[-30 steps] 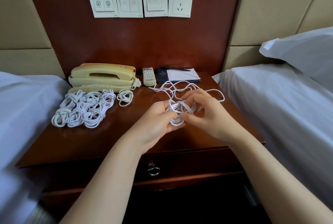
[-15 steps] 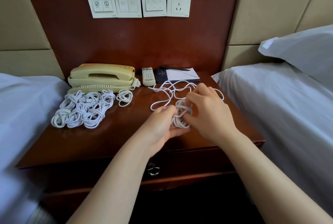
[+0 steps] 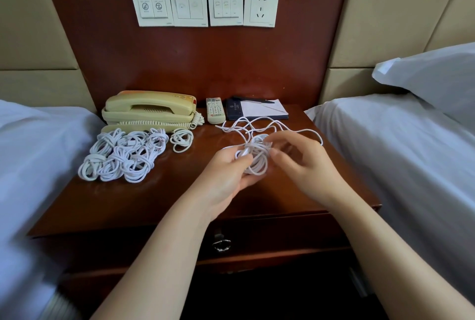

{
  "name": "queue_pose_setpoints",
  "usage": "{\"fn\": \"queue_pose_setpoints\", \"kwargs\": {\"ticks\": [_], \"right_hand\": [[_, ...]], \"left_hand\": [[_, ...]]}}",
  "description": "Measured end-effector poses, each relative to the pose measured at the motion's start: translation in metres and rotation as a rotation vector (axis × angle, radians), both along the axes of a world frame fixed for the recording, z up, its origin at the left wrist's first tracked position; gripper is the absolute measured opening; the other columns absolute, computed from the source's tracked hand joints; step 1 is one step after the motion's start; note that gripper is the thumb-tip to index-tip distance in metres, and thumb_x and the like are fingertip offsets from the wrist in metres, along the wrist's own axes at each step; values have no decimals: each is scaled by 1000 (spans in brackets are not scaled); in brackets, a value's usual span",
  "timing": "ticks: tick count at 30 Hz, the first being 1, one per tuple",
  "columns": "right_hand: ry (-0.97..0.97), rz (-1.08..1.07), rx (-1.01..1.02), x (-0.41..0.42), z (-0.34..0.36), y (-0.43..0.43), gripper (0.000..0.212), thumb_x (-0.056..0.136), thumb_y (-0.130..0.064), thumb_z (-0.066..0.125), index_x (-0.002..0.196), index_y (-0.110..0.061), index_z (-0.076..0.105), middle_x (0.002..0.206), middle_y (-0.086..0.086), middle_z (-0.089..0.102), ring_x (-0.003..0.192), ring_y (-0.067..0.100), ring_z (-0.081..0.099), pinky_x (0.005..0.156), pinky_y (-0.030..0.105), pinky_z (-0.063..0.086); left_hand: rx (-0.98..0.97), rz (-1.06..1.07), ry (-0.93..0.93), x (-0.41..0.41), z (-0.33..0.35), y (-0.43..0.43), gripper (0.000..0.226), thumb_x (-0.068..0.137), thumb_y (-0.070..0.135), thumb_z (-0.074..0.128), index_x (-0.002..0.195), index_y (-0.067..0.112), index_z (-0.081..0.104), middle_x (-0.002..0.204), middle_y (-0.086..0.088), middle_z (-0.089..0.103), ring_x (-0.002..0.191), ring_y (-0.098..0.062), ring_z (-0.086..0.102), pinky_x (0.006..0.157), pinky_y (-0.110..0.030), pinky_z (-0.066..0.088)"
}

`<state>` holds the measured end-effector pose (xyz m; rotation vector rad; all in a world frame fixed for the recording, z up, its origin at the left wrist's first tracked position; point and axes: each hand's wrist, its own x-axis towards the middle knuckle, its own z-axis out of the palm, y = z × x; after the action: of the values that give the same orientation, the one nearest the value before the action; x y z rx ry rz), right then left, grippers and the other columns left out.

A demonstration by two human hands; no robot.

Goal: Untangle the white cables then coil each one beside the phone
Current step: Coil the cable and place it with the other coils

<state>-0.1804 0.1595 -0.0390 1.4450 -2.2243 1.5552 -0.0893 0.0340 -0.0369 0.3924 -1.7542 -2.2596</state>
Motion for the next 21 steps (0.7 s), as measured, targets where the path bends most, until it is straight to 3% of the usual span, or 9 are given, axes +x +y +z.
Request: {"fn": "queue_pose_setpoints", "kwargs": {"ticks": [4, 7, 12, 16, 18, 21], "right_hand": [[-61, -152, -124, -2, -5, -6, 18, 91, -11, 55, 105, -20, 62, 83, -9, 62, 76, 10, 64, 75, 31, 53], [-142, -203, -139, 0, -10, -11, 18, 92, -14, 56, 95, -30, 65, 84, -15, 68, 83, 9, 67, 81, 41, 55], [-198, -166, -164, 6, -17, -25, 15, 90, -18, 61, 98, -18, 74, 87, -11, 73, 82, -3, 66, 76, 21, 50], [-379, -163, -260, 11, -16, -39, 19, 89, -15, 62, 86, -30, 72, 82, -14, 73, 82, 1, 68, 77, 21, 51], [-450, -140, -283, 15, -16, -46, 15, 89, -15, 63, 89, -25, 74, 82, -11, 74, 82, 3, 69, 77, 22, 52], [-469, -126, -277, 23, -18, -58, 17, 89, -15, 63, 83, -29, 72, 78, -13, 73, 80, 2, 68, 75, 19, 52]], "left_hand": [[-24, 40, 36, -1, -3, 1, 28, 98, 0, 39, 119, 3, 56, 113, -11, 65, 89, -13, 68, 80, -24, 57], [-47, 77, 39, -3, -5, 1, 26, 96, 0, 45, 115, 9, 59, 111, -8, 66, 95, -12, 66, 82, -26, 54], [-101, 159, 52, -9, -7, 3, 24, 93, -1, 49, 110, 10, 63, 104, -10, 67, 97, -16, 63, 87, -28, 47], [112, 244, 92, -11, -3, 5, 22, 100, 12, 40, 106, 6, 60, 93, -9, 67, 85, -13, 64, 81, -26, 49], [182, 297, 84, -9, -4, 1, 28, 103, 16, 34, 103, 8, 60, 92, -10, 67, 81, -13, 64, 79, -27, 51], [-76, 366, -7, 0, -14, -10, 29, 103, 20, 33, 95, 20, 61, 104, -9, 65, 95, -18, 62, 98, -40, 46]]}}
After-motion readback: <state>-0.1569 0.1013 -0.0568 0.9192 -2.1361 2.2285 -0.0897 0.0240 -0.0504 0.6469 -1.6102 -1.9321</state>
